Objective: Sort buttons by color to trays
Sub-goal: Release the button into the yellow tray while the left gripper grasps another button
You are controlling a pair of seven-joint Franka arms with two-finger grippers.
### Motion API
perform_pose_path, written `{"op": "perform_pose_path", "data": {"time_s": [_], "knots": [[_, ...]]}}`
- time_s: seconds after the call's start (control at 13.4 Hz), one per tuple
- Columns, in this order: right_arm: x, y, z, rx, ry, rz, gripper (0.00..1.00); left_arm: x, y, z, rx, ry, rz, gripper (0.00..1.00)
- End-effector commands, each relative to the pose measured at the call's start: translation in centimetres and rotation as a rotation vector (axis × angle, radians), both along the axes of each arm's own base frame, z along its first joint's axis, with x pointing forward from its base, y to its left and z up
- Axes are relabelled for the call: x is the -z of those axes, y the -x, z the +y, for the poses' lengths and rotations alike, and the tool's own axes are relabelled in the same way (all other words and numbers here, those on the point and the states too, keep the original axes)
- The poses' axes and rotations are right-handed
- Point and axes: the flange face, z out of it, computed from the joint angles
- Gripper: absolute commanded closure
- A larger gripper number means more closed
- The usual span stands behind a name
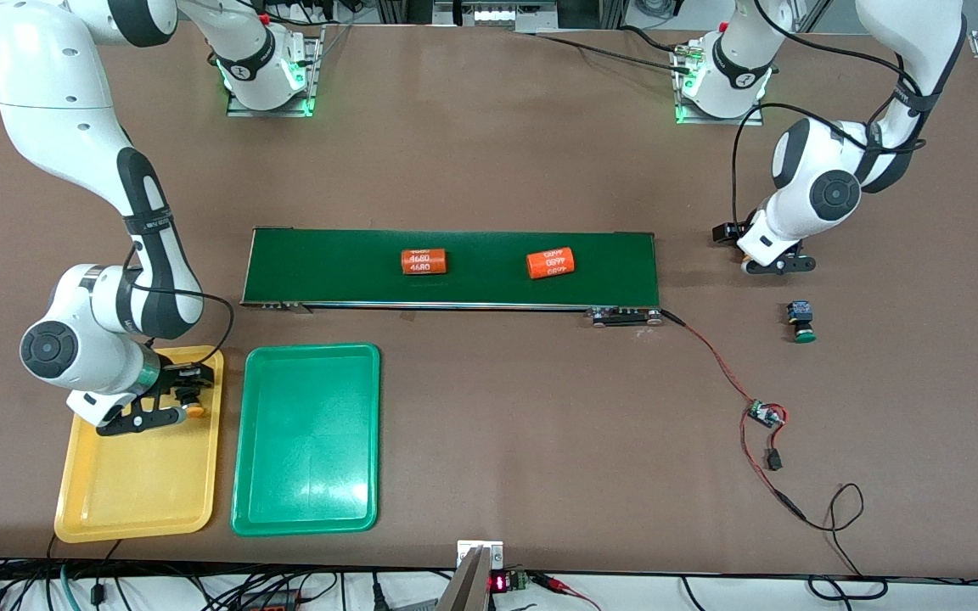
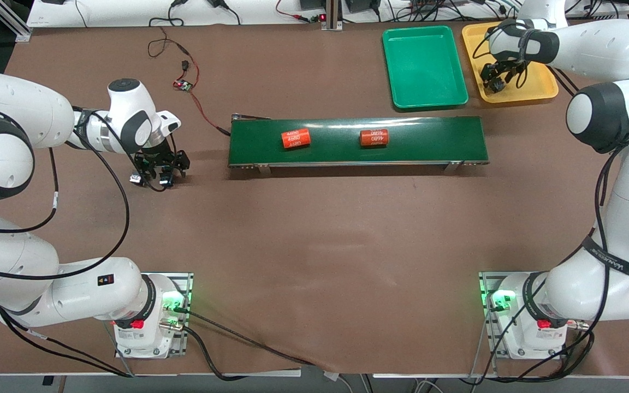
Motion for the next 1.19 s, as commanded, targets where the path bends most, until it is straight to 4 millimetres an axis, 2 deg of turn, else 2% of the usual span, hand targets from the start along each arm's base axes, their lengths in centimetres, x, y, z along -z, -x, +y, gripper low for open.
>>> {"op": "perform_pose_path", "data": {"time_s": [0.0,0.22,0.3,0.45,0.52,0.67,0.82,0.97,1.05,1.12], "knots": [[-4.3,0.3,1.5,0.008,-0.025,0.014,0.00,0.2,0.5,0.3,-0.006,0.006,0.003,0.42],[-11.3,1.8,1.9,0.068,-0.037,0.059,0.00,-0.2,0.0,0.4,-0.005,0.006,-0.015,0.67],[-13.9,2.3,2.3,0.091,-0.040,0.061,0.00,-0.9,-0.3,0.4,-0.005,0.003,-0.024,0.72],[-18.3,3.0,5.4,0.084,-0.048,0.029,0.00,-3.2,-1.5,0.0,0.004,-0.013,-0.022,0.72],[-20.1,3.5,7.2,0.089,-0.051,0.015,0.00,-4.8,-2.8,-0.4,0.013,-0.021,-0.006,0.73],[-22.7,4.8,10.8,0.111,-0.053,0.009,0.00,-8.4,-5.6,-3.4,0.057,-0.031,0.028,0.73],[-25.5,6.5,13.4,0.124,-0.063,-0.013,0.00,-11.7,-7.9,-6.6,0.119,-0.023,0.018,0.73],[-27.9,7.8,14.4,0.116,-0.068,-0.013,0.00,-12.9,-8.2,-10.2,0.142,0.001,0.002,0.73],[-28.7,8.2,15.5,0.109,-0.070,-0.015,0.00,-13.4,-8.5,-11.0,0.113,0.025,-0.005,0.73],[-28.8,8.6,16.5,0.111,-0.069,-0.009,0.00,-13.3,-8.7,-12.8,0.122,0.058,-0.005,0.72]]}}
